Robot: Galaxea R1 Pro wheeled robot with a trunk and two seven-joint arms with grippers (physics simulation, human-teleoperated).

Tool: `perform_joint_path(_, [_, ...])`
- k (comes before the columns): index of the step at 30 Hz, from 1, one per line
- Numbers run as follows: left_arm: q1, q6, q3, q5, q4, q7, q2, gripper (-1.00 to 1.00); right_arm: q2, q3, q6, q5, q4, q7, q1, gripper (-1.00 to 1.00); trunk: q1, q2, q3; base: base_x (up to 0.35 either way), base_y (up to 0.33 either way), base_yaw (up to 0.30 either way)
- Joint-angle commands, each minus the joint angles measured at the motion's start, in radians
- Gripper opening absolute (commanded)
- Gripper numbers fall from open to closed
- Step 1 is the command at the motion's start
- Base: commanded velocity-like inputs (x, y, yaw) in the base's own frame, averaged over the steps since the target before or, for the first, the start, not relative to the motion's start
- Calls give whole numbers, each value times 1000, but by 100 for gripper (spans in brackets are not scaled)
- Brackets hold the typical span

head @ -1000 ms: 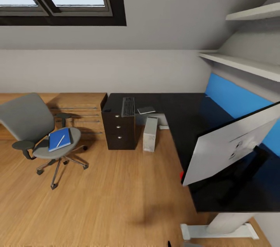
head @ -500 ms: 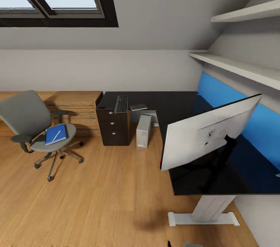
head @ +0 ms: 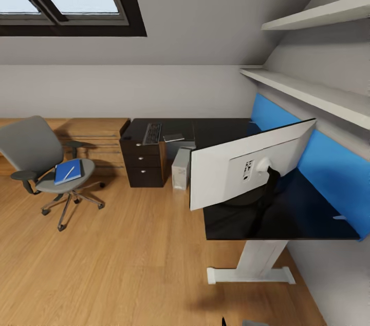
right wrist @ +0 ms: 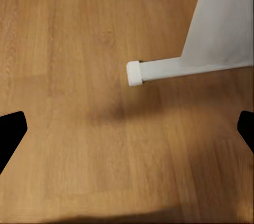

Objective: In the bedroom, organize the workspace by keeping the computer under the desk, ensuring the monitor is on the desk, placing the keyboard on the desk next to the monitor, placing the mouse on the desk next to the keyboard, moving the folder from the swivel chair onto the desk next to the mouse, stacking the notebook on top of the folder with the pen on top of the notebook, and positioning the swivel chair next to the desk.

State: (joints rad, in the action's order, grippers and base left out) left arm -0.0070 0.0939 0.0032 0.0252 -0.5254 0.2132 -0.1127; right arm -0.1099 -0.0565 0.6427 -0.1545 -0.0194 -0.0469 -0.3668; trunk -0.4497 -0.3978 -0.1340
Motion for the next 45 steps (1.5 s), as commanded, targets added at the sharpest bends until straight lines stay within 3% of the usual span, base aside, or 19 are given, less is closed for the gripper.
perform_joint_path(1, [-1,4,0,3,0,2,0,100,-1,-6,4,-7,-2,-3,-1,100,0,-2,-2,-134,-192,0])
perform_joint_path(11, [-1,108,37,4,1,2,7,100,-1,-6,6,-7,-2,-7,-1,100,0,-2,-2,-34,-67,0])
perform_joint_path(35, [-1,112,40,4,2,3,8,100,-2,-6,9,-11,-2,-8,-1,100,0,-2,-2,0,-312,52])
perform_joint_path(45, [-1,112,51,4,2,3,8,100,6,-5,11,-11,-2,-7,-1,100,0,-2,-2,0,-48,11])
